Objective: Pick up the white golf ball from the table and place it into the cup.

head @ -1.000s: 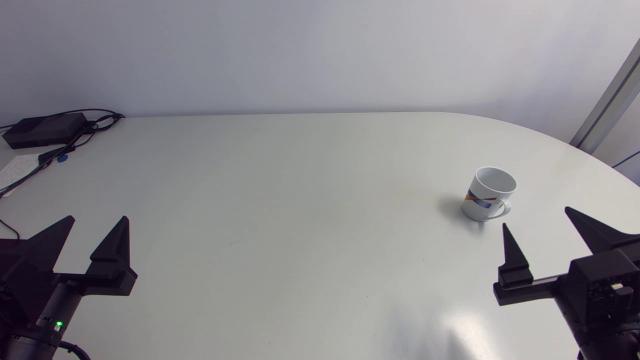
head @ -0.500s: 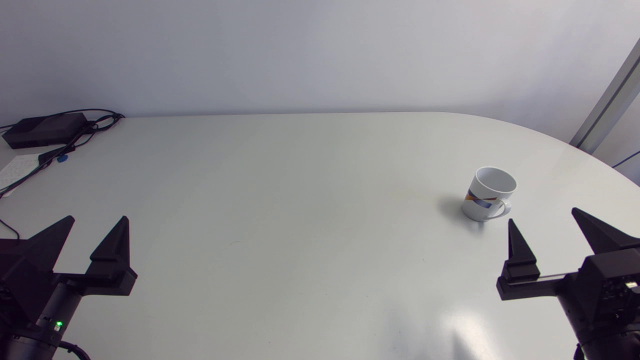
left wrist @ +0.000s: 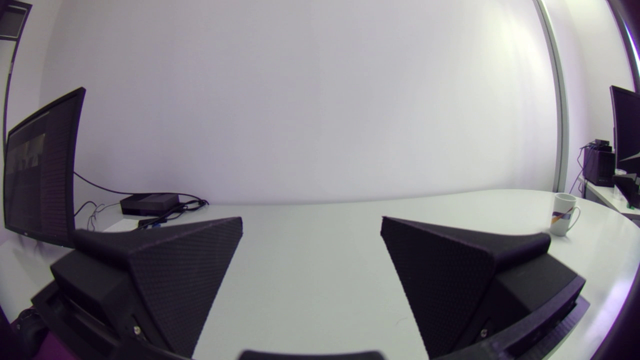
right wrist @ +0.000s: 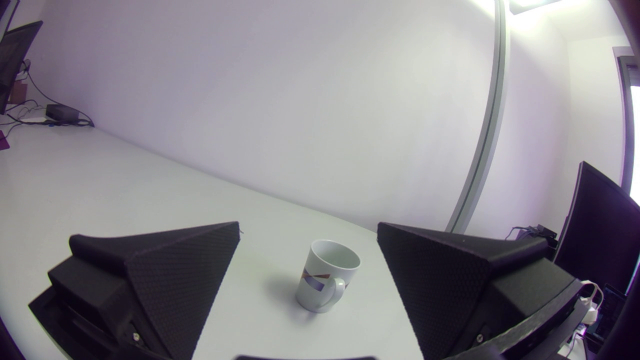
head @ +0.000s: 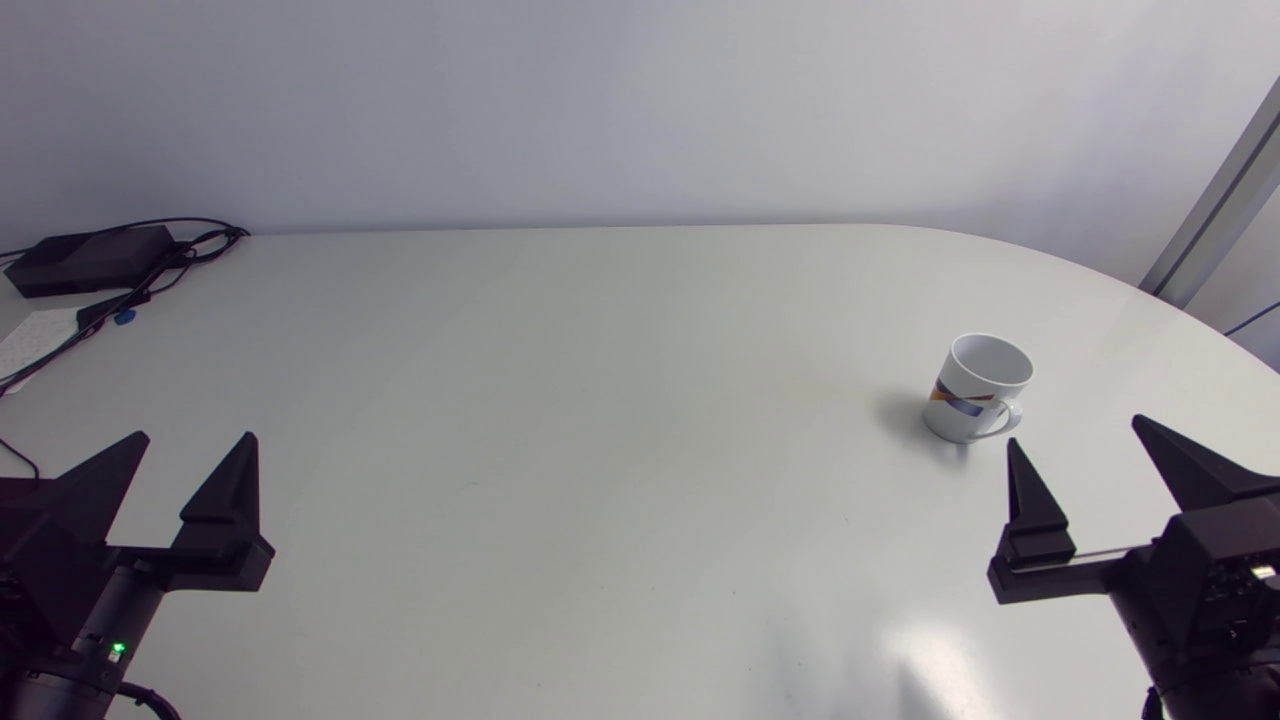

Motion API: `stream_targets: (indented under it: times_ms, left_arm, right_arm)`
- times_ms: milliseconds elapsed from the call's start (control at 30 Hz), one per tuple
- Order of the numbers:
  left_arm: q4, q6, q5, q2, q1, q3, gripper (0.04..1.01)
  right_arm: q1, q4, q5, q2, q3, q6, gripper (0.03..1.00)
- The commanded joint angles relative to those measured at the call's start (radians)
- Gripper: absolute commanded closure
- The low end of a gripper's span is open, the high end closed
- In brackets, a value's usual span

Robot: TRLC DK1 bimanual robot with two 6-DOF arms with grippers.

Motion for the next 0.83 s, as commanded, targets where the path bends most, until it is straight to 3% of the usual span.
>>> stream_targets:
  times_ms: [0,267,333,433,500,600,733,800]
  left_arm:
    - [0.000,-0.011,0.011,-0.016,-0.014,-0.021,0.052]
    - [-0.002,-0.009,0.011,-0.016,-0.006,-0.021,0.052]
    - [-0.002,-0.008,0.011,-0.016,-0.006,-0.021,0.052]
    - [-0.002,-0.006,0.011,-0.016,-0.006,-0.021,0.052]
    - [-0.002,-0.006,0.011,-0.016,-0.006,-0.021,0.052]
    - [0.000,-0.006,0.011,-0.016,-0.007,-0.021,0.052]
    - [0.000,-0.006,0.011,-0.016,-0.014,-0.021,0.052]
    - [0.000,-0.006,0.011,-0.016,-0.011,-0.021,0.052]
  right_arm:
    - [-0.090,-0.014,0.004,-0.004,-0.041,0.023,0.067]
    - [-0.356,-0.014,0.002,-0.007,-0.041,0.023,0.067]
    - [-0.397,-0.014,0.002,-0.007,-0.041,0.023,0.067]
    - [-0.409,-0.014,-0.003,-0.006,-0.041,0.036,0.067]
    - [-0.380,-0.018,-0.035,-0.007,-0.041,0.137,0.067]
    - [-0.405,-0.021,-0.089,-0.007,-0.042,0.258,0.067]
    - [-0.405,-0.044,-0.243,-0.007,-0.041,0.260,0.067]
    - [-0.405,-0.051,-0.260,-0.009,-0.039,0.260,0.067]
